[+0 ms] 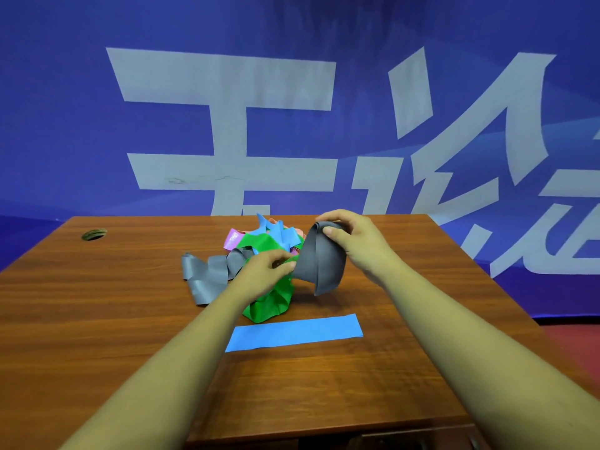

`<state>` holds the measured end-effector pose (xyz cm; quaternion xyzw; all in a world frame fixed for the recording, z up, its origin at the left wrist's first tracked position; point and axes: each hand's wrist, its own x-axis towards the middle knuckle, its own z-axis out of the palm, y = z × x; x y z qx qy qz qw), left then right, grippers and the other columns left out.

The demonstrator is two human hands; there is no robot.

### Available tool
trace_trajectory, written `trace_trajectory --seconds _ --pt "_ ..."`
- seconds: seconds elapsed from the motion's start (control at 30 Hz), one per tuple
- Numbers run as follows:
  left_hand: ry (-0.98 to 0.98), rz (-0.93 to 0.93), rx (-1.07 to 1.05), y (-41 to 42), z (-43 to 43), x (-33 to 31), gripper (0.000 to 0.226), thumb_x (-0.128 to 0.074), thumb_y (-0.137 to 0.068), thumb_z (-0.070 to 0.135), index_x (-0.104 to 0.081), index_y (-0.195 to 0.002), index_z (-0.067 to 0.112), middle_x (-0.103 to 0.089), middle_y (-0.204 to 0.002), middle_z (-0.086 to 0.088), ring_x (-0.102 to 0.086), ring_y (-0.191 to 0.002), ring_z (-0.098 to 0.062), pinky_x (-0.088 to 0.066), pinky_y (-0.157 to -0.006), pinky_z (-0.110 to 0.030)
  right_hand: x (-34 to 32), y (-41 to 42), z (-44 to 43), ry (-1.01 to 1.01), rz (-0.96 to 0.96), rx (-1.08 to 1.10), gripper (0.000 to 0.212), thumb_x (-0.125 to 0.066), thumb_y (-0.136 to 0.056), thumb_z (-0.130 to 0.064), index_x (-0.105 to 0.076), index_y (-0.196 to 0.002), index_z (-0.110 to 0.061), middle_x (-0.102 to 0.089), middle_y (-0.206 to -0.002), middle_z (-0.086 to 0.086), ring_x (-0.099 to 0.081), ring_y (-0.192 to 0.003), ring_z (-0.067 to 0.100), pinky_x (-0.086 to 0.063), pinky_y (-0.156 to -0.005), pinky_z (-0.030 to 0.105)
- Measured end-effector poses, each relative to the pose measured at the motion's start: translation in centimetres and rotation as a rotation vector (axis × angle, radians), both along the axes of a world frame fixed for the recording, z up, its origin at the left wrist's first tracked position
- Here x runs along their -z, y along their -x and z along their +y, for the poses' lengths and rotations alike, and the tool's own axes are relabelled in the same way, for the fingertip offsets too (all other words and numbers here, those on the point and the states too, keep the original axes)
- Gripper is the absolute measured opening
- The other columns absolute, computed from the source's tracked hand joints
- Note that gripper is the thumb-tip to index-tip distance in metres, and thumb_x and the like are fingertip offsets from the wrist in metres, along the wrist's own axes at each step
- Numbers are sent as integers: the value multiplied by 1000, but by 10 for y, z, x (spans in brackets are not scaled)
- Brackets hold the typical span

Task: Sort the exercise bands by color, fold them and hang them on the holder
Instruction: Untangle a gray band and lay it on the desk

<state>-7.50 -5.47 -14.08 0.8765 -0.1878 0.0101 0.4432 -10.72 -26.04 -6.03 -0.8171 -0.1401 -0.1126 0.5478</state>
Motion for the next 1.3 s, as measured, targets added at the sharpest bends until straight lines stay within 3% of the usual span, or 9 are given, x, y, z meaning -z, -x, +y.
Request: trace_trajectory --seconds 0.13,0.33,0.43,0.5,0.6,0.77,0.97,1.13,1.3 --pt "25 14 -162 1 12 12 38 -56 -93 10 -37 -61 18 -34 -59 3 -32 -55 -11 -27 -53 -28 6 0 -11 27 9 77 24 -56 -90 3 -70 -104 -11 -68 -105 -2 -61 -99 6 -44 -86 19" --pt "322 375 -633 -7 38 16 11 -52 -74 21 -49 -66 15 -57 -74 -12 -51 -69 -27 -44 -62 -36 10 7 -17 -4 49 138 24 -57 -92 1 -70 -106 -14 -68 -106 -6 -60 -101 5 -46 -89 21" --pt "22 435 -614 -4 31 11 39 -52 -75 17 -53 -110 1 -54 -120 -24 -54 -108 -39 -47 -91 -44 5 10 -11 -18 48 118 23 -58 -92 -2 -70 -108 -13 -68 -108 -5 -59 -101 5 -48 -88 23" --pt "-318 198 -650 6 21 0 61 -55 -82 20 -36 -138 4 -39 -134 -23 -38 -123 -41 -36 -102 -43 -2 12 -5 -15 44 85 23 -59 -91 -2 -69 -109 -13 -68 -110 -3 -60 -100 6 -47 -86 23" --pt "-197 -116 -485 24 5 -33 47 -53 -94 34 -48 -136 16 -46 -134 -11 -41 -122 -32 -35 -101 -38 -12 16 2 -30 40 -45 25 -60 -90 -1 -69 -111 -13 -69 -111 0 -62 -105 12 -49 -89 26" --pt "794 528 201 57 -17 -54 52 -48 -95 49 -56 -132 14 -63 -132 -7 -56 -125 -21 -41 -108 -38 -14 24 10 -141 206 -270 31 -67 -88 -4 -65 -118 -13 -68 -116 8 -64 -101 14 -52 -89 29" --pt "351 251 70 67 -13 -39 39 -55 -89 57 -71 -104 25 -75 -100 8 -68 -100 -12 -51 -90 -32 1 33 12 -179 233 -177 40 -78 -77 -3 -67 -114 -12 -67 -118 9 -64 -109 18 -52 -95 31" --pt "454 163 -31 69 -5 -46 26 -56 -95 42 -68 -106 22 -74 -105 -2 -67 -101 -15 -51 -90 -36 12 51 8 -200 572 -148 19 -74 -85 -21 -67 -97 -7 -70 -84 6 -64 -72 15 -50 -68 32" --pt "453 108 -64 68 8 -50 10 -60 -95 30 -67 -102 26 -72 -93 10 -66 -86 -4 -48 -72 -18 13 61 -1 -288 586 -185 18 -67 -89 -14 -59 -73 -15 -61 -66 1 -56 -65 14 -47 -65 31"
